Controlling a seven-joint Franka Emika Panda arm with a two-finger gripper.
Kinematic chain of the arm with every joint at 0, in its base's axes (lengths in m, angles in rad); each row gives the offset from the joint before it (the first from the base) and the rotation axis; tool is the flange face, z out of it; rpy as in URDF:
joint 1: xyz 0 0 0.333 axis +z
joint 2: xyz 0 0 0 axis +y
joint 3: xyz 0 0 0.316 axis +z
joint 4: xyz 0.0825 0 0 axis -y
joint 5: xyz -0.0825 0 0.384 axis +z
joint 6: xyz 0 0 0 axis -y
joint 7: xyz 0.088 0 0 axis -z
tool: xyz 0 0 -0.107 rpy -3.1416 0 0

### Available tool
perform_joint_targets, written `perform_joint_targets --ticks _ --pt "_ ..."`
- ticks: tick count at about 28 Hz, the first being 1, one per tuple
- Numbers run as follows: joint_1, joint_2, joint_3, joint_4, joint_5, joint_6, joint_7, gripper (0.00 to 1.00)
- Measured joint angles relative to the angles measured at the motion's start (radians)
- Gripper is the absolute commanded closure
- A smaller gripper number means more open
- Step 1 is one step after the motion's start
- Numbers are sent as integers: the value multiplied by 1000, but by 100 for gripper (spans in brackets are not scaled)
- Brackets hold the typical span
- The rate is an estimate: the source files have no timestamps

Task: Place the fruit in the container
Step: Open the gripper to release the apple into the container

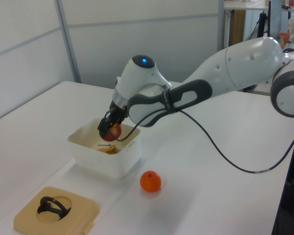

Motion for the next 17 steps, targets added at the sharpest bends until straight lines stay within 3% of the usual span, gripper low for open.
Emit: perform_joint_targets --ticks 6,12,17 --pt "0 10 0 19 -11 -9 0 0" --pt "-4 -63 0 42 -11 -286 0 0" --pt "-3 -143 0 13 -5 -473 -54 0"
